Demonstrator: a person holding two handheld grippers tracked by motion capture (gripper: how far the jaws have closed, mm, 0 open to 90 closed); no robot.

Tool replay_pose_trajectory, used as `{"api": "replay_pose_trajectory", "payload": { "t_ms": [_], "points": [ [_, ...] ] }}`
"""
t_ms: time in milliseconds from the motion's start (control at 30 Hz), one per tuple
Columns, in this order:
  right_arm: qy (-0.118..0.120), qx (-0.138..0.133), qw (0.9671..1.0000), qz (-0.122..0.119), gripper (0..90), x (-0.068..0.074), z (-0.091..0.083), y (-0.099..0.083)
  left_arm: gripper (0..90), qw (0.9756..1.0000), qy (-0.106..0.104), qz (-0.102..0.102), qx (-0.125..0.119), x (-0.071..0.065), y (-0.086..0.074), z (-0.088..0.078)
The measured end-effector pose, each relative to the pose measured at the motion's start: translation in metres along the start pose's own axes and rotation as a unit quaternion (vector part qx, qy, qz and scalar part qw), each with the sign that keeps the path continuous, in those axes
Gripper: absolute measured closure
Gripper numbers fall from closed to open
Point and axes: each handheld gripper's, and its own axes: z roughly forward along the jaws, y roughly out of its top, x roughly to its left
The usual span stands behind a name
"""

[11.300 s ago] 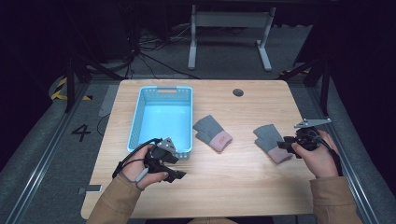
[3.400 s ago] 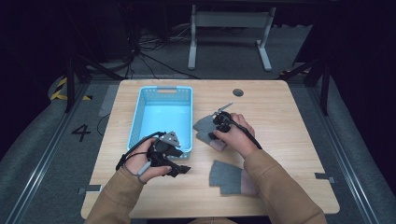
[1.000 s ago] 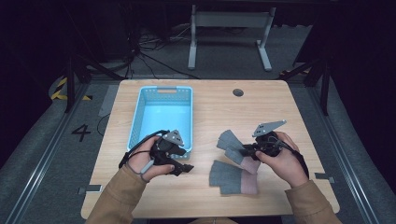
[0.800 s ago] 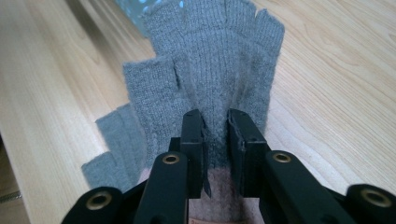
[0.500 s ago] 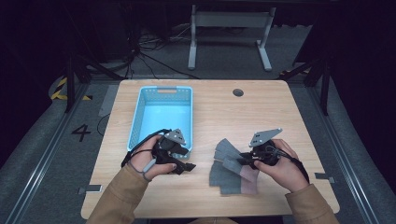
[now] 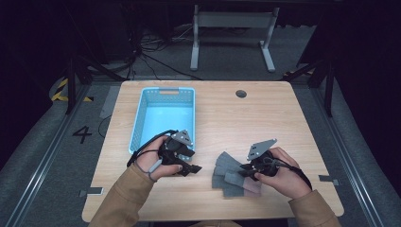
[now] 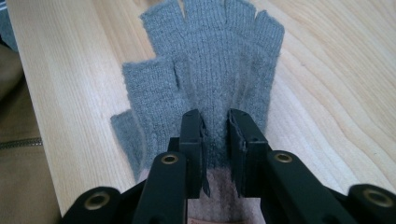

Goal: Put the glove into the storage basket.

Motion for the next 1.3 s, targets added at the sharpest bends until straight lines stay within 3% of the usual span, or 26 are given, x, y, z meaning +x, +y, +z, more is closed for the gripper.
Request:
{"api": "replay_pose_trajectory", "payload": {
  "t_ms": [133, 367, 667, 1300],
  "points": [
    [0.009, 0.008, 0.9999, 0.000, 76.6, 0.002, 0.003, -0.002, 37.8, 1.0000, 0.001, 0.001, 0.003, 0.001, 0.001, 0.001],
    [0.023, 0.025, 0.9989, -0.033, 76.6, 0.007, 0.009, 0.000, 37.8, 1.0000, -0.003, -0.001, 0.003, 0.001, 0.000, 0.002],
    [0.034, 0.044, 0.9975, -0.043, 76.4, 0.010, 0.015, 0.000, 37.6, 1.0000, -0.003, -0.001, 0.006, 0.000, -0.001, 0.003],
    [0.021, 0.058, 0.9960, -0.065, 71.9, 0.013, 0.023, 0.001, 37.4, 0.9999, -0.005, 0.002, 0.010, 0.000, -0.001, 0.005]
  ]
}}
